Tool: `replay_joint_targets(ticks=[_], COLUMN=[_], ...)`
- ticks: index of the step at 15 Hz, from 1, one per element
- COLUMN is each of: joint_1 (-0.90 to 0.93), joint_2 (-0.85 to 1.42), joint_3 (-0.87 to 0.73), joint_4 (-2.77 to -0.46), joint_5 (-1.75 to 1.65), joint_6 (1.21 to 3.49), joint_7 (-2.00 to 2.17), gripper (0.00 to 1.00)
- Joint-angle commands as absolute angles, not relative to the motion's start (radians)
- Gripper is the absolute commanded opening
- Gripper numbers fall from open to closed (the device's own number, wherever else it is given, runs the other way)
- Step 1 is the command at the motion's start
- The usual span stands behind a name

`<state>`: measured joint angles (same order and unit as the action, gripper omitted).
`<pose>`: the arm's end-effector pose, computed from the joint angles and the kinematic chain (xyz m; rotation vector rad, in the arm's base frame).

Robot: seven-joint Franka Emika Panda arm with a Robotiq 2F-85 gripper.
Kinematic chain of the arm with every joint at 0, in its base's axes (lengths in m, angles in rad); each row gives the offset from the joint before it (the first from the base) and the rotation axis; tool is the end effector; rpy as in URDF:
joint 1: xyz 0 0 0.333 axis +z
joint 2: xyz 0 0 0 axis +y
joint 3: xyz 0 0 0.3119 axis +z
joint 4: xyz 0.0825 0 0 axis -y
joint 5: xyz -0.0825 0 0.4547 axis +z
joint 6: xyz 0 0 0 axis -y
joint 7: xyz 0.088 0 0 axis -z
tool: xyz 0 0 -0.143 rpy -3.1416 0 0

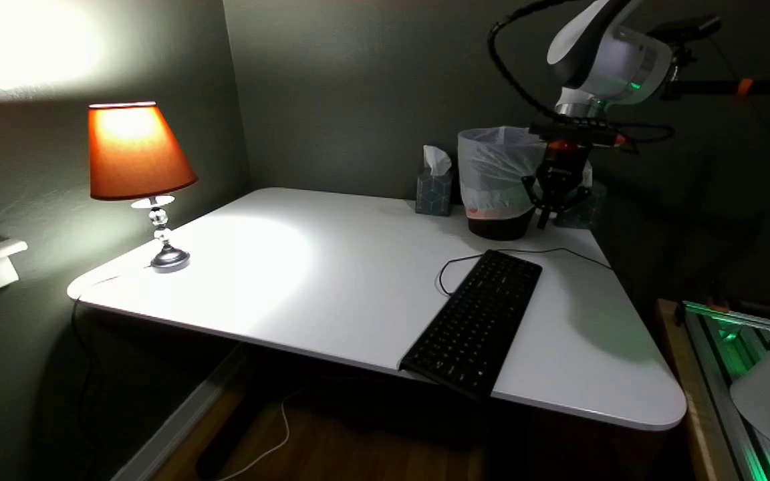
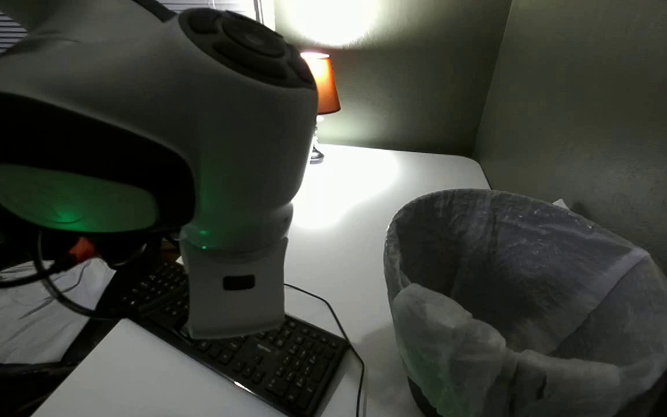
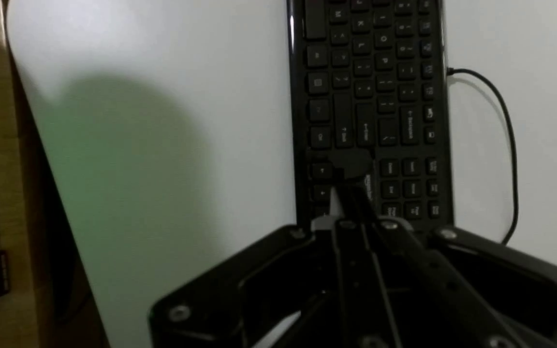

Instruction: Press a button on the keyboard

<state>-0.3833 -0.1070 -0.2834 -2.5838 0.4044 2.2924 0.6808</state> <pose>0.3741 -0.2634 0.1894 -1.9252 2.0665 0.2745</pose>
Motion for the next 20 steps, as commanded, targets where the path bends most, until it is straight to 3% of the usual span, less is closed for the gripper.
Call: replay_joint_targets(ticks=[1,20], joint_1=[-0.375,-0.375], joint_2=[-0.027,0.201], joint_3=[-0.304,-0.341], joint_4=[-2.552,-2.487], joint_5=[0.382,0.383], joint_6=[2.334,2.448], joint_7=[0.646,0.518], gripper=[0.0,0.0])
